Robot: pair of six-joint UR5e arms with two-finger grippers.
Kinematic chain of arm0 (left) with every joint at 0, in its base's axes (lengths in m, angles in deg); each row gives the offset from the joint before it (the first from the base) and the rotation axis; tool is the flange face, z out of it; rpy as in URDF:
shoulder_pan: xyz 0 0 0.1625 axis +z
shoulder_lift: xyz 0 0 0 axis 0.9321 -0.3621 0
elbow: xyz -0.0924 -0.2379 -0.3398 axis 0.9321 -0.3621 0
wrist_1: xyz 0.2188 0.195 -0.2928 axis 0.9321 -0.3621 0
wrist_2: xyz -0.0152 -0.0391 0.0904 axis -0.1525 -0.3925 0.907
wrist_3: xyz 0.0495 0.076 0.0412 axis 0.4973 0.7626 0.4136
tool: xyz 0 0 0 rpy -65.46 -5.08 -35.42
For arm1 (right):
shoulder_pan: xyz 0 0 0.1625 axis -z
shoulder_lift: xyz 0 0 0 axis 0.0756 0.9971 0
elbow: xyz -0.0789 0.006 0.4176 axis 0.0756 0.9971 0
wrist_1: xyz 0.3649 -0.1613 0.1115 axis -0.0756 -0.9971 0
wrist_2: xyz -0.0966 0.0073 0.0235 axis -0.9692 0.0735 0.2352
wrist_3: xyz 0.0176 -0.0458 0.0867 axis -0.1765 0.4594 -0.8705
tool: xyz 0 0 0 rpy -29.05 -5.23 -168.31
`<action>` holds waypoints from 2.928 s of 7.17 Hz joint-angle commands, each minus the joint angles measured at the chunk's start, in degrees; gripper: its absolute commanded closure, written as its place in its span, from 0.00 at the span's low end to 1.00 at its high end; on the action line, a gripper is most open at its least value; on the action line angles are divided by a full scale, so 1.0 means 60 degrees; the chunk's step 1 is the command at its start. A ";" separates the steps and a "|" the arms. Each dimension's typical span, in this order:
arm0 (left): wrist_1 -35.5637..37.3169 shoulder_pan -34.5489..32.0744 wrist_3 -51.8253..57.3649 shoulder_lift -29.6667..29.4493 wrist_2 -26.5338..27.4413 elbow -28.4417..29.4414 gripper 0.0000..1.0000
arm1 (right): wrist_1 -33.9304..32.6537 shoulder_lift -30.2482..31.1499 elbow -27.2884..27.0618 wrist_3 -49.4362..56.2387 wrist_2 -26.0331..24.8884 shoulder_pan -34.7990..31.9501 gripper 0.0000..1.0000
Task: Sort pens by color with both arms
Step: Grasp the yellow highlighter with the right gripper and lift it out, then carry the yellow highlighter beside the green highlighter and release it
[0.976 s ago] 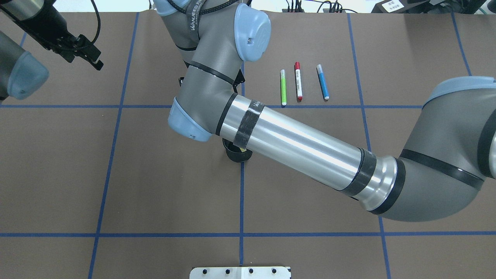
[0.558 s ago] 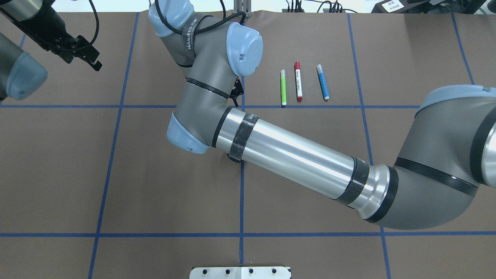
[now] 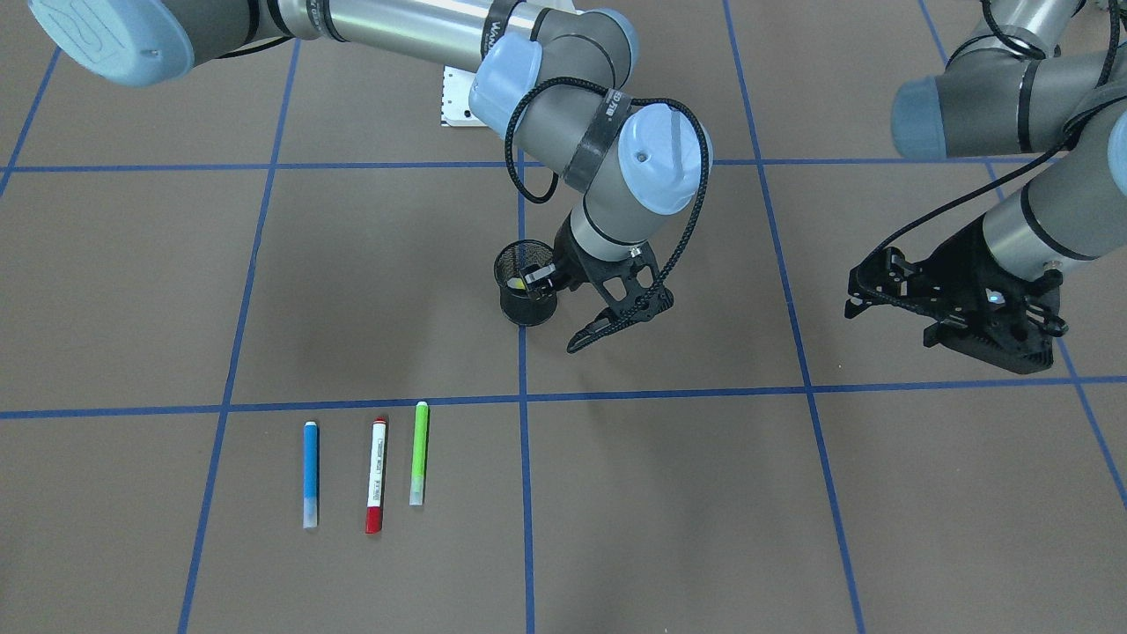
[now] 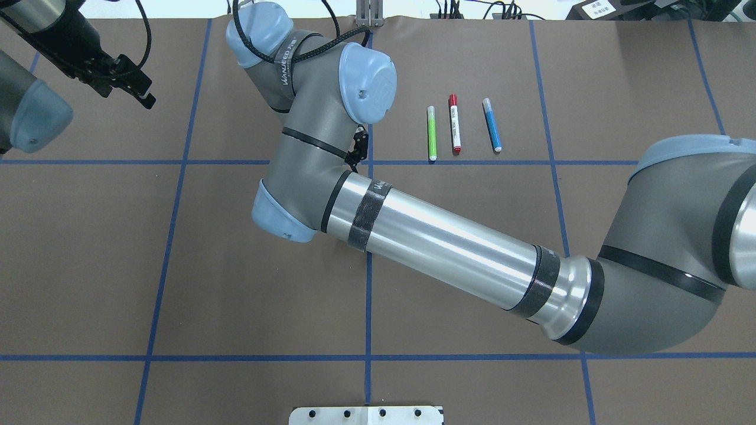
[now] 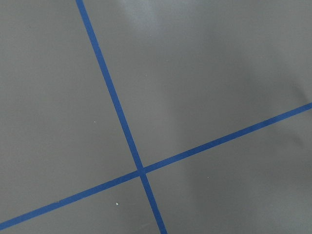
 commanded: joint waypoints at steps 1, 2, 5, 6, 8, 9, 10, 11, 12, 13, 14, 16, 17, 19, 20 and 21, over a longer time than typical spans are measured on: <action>0.0000 0.0004 -0.0001 0.0000 -0.0001 -0.0021 0.01 | -0.0008 0.0095 0.0008 0.0009 -0.0005 0.0118 0.57; 0.0000 0.0004 -0.0001 0.0000 -0.0001 -0.0035 0.01 | -0.0008 0.0139 0.0008 0.0009 -0.0020 0.0133 0.58; 0.0000 0.0004 -0.0001 0.0000 -0.0001 -0.0050 0.01 | -0.0008 0.0241 0.0023 0.0009 -0.0035 0.0133 0.64; 0.0000 0.0019 -0.0015 -0.0015 -0.0001 -0.0050 0.01 | -0.0008 0.0242 0.0023 0.0009 -0.0020 0.0133 0.67; 0.0000 0.0019 -0.0059 -0.0015 -0.0001 -0.0065 0.01 | -0.0022 0.0227 -0.0050 0.0009 -0.0020 0.0133 1.00; 0.0015 0.0004 -0.0088 -0.0015 -0.0001 -0.0094 0.01 | -0.0008 0.0227 -0.0094 0.0009 -0.0064 0.0133 1.00; 0.0015 0.0004 -0.0089 -0.0015 -0.0001 -0.0109 0.01 | -0.0196 0.0241 -0.0341 0.0009 -0.0079 0.0104 1.00; 0.0015 0.0019 -0.0103 -0.0015 -0.0001 -0.0109 0.01 | -0.0793 0.0227 -0.0851 0.0009 -0.0108 0.0060 1.00; 0.0015 0.0004 -0.0103 -0.0029 -0.0001 -0.0109 0.01 | -0.1364 0.0227 -0.1451 -0.0006 -0.0108 -0.0115 1.00; 0.0015 0.0019 -0.0103 -0.0029 -0.0131 -0.0094 0.01 | -0.1675 0.0212 -0.1863 -0.0064 -0.0094 -0.0334 1.00; 0.0015 0.0019 -0.0103 -0.0044 -0.0205 -0.0094 0.01 | -0.1707 0.0212 -0.2099 -0.0122 -0.0093 -0.0568 1.00; 0.0015 0.0019 -0.0103 -0.0058 -0.0206 -0.0080 0.01 | -0.1707 0.0198 -0.2626 -0.0486 -0.0122 -0.0993 1.00; 0.0015 0.0019 -0.0103 -0.0059 -0.0206 -0.0079 0.01 | -0.1678 0.0212 -0.2832 -0.0663 -0.0166 -0.1198 1.00; 0.0015 0.0019 -0.0118 -0.0073 -0.0206 -0.0079 0.01 | -0.1184 0.0183 -0.3009 -0.1406 -0.1099 -0.1288 1.00; 0.0015 0.0019 -0.0118 -0.0088 -0.0206 -0.0079 0.01 | -0.0339 0.0372 -0.2981 -0.1876 -0.1467 -0.1303 1.00; 0.0000 0.0019 -0.0132 -0.0088 -0.0191 -0.0079 0.01 | 0.0337 0.0562 -0.2966 -0.2301 -0.1949 -0.1303 1.00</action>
